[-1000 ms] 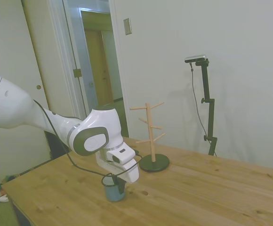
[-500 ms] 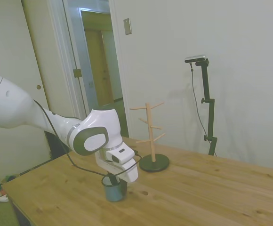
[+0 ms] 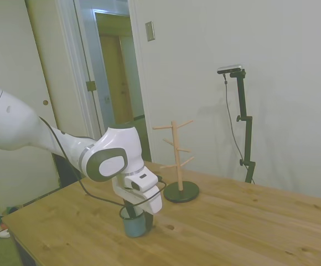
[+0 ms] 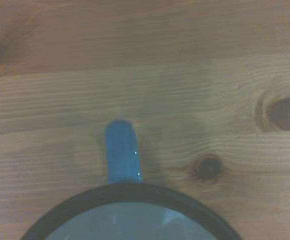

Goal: Unload the mug

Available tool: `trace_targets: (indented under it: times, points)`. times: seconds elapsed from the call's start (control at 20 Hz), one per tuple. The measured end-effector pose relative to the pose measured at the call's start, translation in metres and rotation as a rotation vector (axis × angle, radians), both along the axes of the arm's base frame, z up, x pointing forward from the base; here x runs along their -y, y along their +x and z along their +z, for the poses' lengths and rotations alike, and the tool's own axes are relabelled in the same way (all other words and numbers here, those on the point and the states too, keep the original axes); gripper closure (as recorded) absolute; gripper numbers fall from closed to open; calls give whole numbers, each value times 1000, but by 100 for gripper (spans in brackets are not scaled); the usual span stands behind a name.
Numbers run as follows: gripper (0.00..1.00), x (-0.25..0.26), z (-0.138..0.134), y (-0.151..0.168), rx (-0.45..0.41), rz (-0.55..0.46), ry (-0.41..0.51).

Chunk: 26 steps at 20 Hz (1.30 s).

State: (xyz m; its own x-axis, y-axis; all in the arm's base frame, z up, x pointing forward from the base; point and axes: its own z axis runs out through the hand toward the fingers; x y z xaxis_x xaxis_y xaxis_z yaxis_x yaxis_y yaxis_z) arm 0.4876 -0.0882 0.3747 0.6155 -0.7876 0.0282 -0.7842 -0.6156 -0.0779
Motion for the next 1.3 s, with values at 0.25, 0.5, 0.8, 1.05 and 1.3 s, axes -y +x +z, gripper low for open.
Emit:
trace_targets:
  times: [0.25,0.5,0.8,1.05,1.3]
  points:
    - [0,0,1,0,-3,0,1]
    - [0,0,3,0,-13,0,3]
    - [0,-3,39,-17,60,10,0]
    - [0,-8,56,-45,106,33,0]
    - [0,-13,70,-68,151,70,-1]
